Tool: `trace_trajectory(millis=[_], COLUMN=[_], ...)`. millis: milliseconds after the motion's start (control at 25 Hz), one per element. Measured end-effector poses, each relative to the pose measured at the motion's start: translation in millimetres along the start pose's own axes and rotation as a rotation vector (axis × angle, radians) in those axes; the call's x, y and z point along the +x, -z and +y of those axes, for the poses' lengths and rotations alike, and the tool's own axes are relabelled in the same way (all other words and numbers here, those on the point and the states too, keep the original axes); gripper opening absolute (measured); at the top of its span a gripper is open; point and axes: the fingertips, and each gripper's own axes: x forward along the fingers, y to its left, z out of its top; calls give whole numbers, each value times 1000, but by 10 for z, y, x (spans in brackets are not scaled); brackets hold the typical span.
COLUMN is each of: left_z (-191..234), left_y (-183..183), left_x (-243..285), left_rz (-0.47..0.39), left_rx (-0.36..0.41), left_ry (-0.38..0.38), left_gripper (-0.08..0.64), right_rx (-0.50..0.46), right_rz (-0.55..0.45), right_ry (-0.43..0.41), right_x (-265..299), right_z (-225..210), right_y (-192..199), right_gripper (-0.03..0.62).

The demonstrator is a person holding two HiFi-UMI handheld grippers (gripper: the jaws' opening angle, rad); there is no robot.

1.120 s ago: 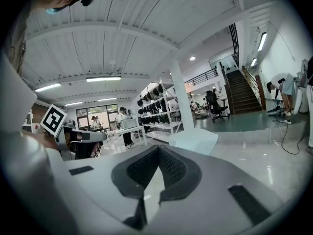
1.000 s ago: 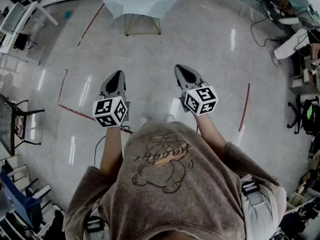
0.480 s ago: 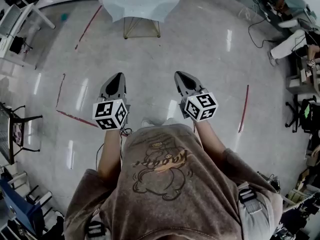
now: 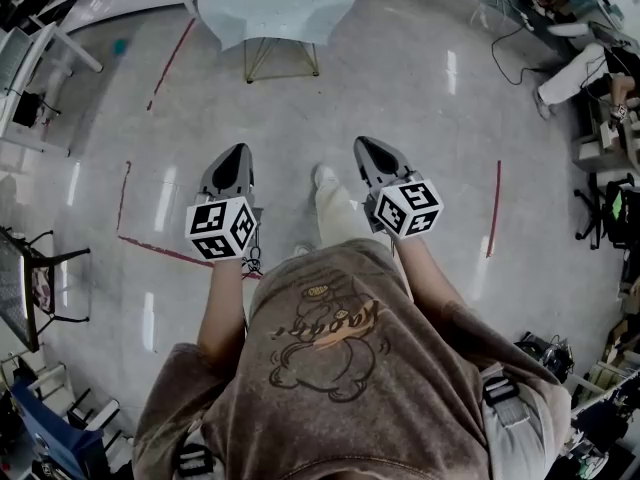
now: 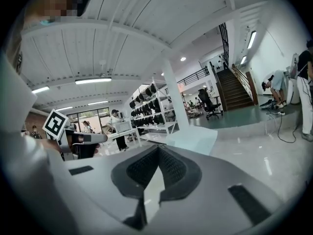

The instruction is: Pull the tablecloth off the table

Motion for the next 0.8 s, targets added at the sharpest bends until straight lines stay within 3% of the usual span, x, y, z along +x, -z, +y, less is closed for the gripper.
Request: trace_trajectory(millis=[440, 800], left_z=[268, 558], left_y=[-96, -459], left_x=[645, 1476], left_rz=[15, 18], left_rx=[-35, -34], left_ry=[6, -35], left_gripper=[18, 18], right_rx=[3, 17], right_rz=[17, 43], right_ry=[-6, -44], right_x=[699, 1539], right_z=[-297, -819], right_y=[-135, -429], right_gripper=[8, 8])
